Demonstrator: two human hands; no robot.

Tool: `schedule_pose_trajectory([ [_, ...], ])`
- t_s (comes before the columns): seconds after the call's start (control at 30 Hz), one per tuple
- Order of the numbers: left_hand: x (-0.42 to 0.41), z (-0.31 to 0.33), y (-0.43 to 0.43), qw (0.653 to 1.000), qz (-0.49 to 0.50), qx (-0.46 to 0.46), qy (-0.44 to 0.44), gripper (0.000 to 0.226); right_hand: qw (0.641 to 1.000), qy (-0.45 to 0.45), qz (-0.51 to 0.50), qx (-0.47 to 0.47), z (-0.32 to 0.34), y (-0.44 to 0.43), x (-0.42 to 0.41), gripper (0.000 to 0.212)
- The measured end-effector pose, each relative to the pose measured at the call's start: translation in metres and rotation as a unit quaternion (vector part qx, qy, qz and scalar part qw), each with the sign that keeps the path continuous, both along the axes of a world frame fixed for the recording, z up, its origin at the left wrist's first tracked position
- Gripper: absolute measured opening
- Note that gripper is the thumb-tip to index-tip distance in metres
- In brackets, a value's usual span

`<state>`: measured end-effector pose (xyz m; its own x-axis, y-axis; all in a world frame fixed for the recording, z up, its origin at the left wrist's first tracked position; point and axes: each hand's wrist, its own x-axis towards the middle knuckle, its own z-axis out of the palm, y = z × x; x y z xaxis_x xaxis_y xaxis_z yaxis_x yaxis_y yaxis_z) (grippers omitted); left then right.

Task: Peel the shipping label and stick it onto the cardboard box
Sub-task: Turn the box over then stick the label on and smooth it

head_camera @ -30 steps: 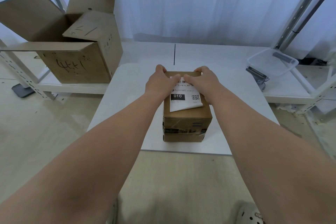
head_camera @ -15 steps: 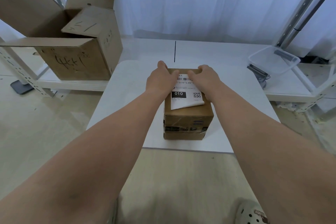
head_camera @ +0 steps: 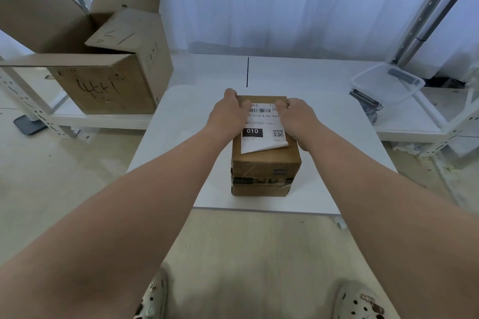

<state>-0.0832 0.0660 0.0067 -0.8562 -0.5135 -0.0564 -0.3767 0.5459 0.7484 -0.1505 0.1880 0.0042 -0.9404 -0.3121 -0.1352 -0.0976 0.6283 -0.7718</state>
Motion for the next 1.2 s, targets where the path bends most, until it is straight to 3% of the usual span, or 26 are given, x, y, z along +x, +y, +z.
schedule_pose_trajectory([
  [0.1,0.003,0.001,-0.003,1.000,0.003,0.028,0.000,0.043,1.000,-0.013,0.001,-0.024,0.000,0.003,0.003,0.039],
  [0.2,0.011,0.006,-0.003,0.992,0.001,0.125,-0.030,0.065,0.991,-0.093,0.023,-0.092,0.005,0.011,0.011,0.048],
  [0.3,0.018,0.013,0.004,0.990,-0.021,0.091,-0.101,0.081,0.990,-0.109,0.054,-0.065,0.012,0.016,0.014,0.056],
  [0.4,0.022,0.009,0.008,0.995,-0.018,0.051,-0.085,0.073,0.993,-0.097,0.054,-0.038,0.012,0.013,0.017,0.067],
  [0.47,0.025,0.004,0.004,0.994,-0.024,0.090,-0.054,0.062,0.994,-0.094,0.043,-0.042,0.010,0.012,0.017,0.067],
  [0.53,0.027,0.005,0.000,0.986,-0.029,0.159,-0.028,0.046,0.993,-0.098,0.033,-0.063,0.010,0.013,0.017,0.055],
  [0.63,0.024,0.007,-0.003,0.983,-0.033,0.180,-0.014,0.035,0.989,-0.102,0.020,-0.100,0.009,0.013,0.015,0.027],
  [0.7,0.021,0.007,-0.004,0.983,-0.038,0.180,-0.011,0.033,0.986,-0.103,0.002,-0.127,0.008,0.013,0.015,0.020],
  [0.93,0.017,0.004,-0.006,0.977,-0.044,0.208,0.004,0.031,0.967,-0.160,0.008,-0.197,0.008,0.021,0.013,0.029],
  [1.1,0.017,0.003,-0.007,0.976,-0.085,0.200,-0.027,0.046,0.968,-0.168,0.038,-0.181,0.005,0.023,0.013,0.047],
  [1.2,0.016,0.001,-0.009,0.970,-0.098,0.221,-0.026,0.052,0.964,-0.176,0.036,-0.195,0.005,0.022,0.012,0.044],
])
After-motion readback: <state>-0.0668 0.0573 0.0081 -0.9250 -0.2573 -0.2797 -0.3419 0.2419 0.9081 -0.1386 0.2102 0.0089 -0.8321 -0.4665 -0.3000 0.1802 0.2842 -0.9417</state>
